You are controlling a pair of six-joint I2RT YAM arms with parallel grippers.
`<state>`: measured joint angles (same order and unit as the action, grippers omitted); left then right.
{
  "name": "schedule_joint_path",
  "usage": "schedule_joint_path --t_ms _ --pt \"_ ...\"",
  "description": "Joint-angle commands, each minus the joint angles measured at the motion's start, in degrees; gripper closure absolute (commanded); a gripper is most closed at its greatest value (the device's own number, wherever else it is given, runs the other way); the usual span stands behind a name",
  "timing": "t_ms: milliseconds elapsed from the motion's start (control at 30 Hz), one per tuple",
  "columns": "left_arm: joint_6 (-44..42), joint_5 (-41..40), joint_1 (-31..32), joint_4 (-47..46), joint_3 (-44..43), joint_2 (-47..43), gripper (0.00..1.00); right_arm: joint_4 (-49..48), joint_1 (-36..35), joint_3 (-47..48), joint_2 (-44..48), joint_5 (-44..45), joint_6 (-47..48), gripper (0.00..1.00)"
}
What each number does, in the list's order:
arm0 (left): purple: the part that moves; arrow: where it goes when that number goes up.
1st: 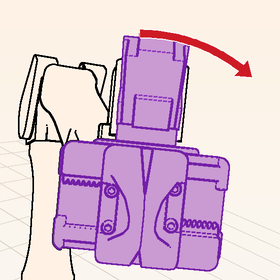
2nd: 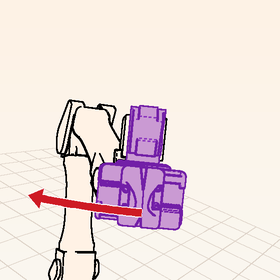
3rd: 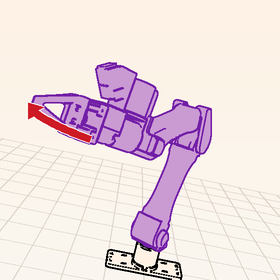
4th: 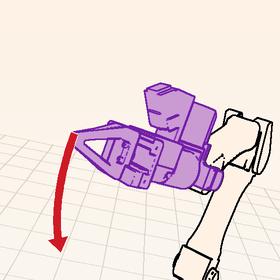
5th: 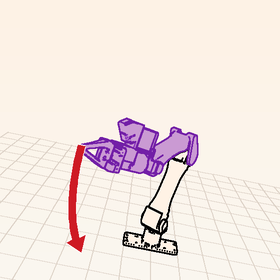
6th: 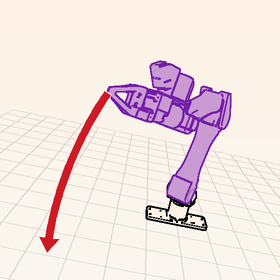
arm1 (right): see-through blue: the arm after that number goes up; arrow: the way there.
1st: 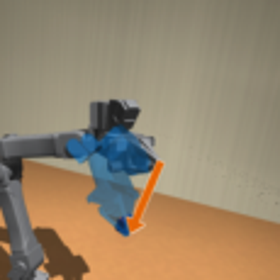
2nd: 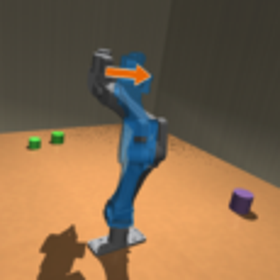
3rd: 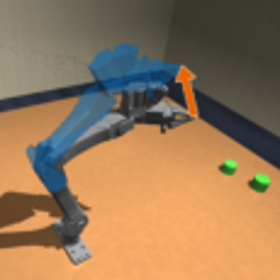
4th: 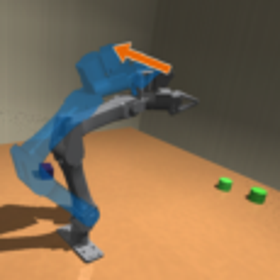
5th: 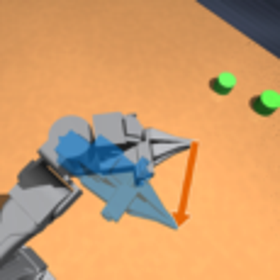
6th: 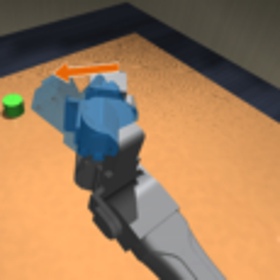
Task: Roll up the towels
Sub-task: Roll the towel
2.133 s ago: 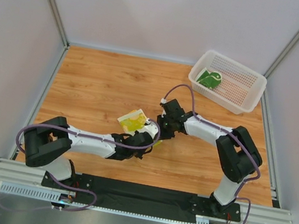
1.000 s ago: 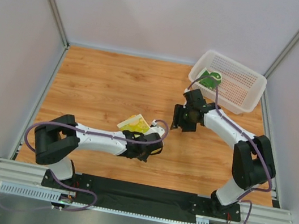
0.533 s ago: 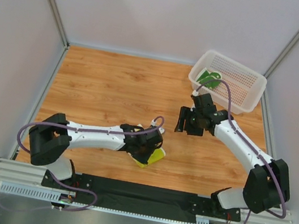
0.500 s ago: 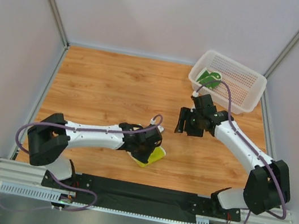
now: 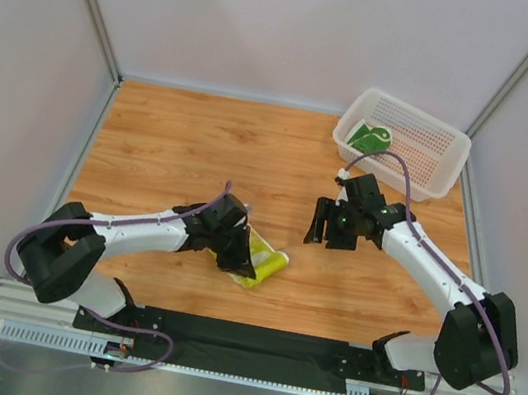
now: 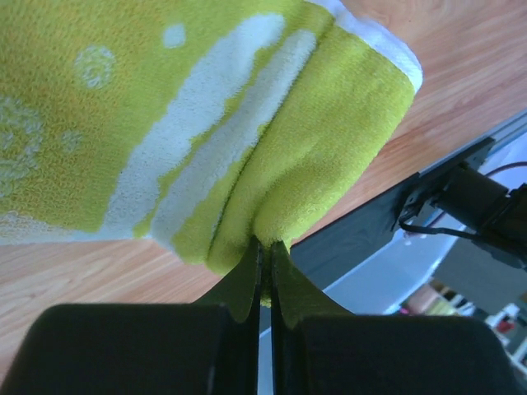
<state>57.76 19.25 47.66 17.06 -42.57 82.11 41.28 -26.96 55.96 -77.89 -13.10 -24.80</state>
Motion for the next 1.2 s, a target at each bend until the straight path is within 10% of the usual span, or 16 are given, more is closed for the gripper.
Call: schedule_joint_path --t_ms 0,500,1167 --pt "8.94 6.59 -1.95 -7.56 3.70 -2.65 1.00 -1.99 -0.81 -0.50 1.51 -3.86 -0.87 0.36" --pt "21.70 13.44 -12.67 -25.06 17.69 -5.38 1.00 -11.12 -8.45 -3.67 -1.65 -9.92 -5.17 0.37" --pt "26.09 26.00 -23.04 -44.47 25.25 11.93 1.00 -32.04 -13.29 -7.09 -16.15 -9.40 -12.03 0.38"
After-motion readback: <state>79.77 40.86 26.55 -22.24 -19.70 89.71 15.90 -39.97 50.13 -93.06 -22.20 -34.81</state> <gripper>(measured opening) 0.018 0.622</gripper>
